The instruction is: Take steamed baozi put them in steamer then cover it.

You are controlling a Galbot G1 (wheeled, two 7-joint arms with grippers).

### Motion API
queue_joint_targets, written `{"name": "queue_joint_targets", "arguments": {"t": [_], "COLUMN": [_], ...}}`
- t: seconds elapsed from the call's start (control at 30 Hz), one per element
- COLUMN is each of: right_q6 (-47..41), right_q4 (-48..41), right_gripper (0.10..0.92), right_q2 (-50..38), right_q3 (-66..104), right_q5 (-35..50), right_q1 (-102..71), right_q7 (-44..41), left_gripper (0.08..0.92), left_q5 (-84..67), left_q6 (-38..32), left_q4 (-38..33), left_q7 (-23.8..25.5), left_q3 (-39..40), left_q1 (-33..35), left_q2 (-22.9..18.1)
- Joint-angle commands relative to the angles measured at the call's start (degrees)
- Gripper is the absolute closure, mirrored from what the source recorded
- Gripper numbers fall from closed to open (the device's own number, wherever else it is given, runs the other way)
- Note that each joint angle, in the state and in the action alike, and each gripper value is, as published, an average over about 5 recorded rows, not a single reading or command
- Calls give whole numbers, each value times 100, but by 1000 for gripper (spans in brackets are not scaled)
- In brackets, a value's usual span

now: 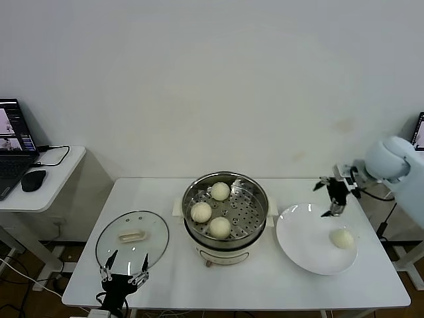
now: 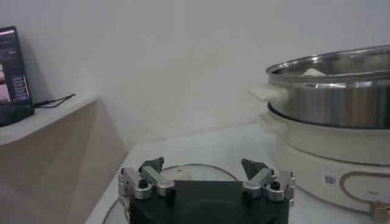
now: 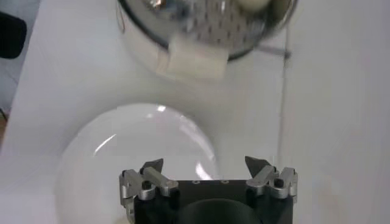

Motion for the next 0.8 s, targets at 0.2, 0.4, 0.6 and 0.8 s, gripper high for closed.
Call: {"name": "queue_joint_targets", "arguments": {"t": [0.2, 0.4, 0.6, 0.8], "right_q6": [-100, 86, 334, 508], "right_q4": [-279, -663, -1198, -1498], "right_gripper": [203, 203, 203, 203], "right_q2": [-67, 196, 517, 729], "right_q3": [699, 748, 791, 765], "right_q5": [-728, -855, -1091, -1284], "right_q1": [-1215, -1271, -1213, -1090], "right_q7": [-96, 43, 235, 227], "left_gripper": [177, 177, 177, 177], "left_q5": [-29, -35, -36, -44], "left_q6": [6, -3, -1, 0], "left_q4": [-50, -6, 8, 66], "left_q7": [-3, -10, -5, -5], "left_q3": [30, 52, 31, 3], "left_q1": [5, -1, 9, -1], "left_q2": [7, 13, 15, 31]}}
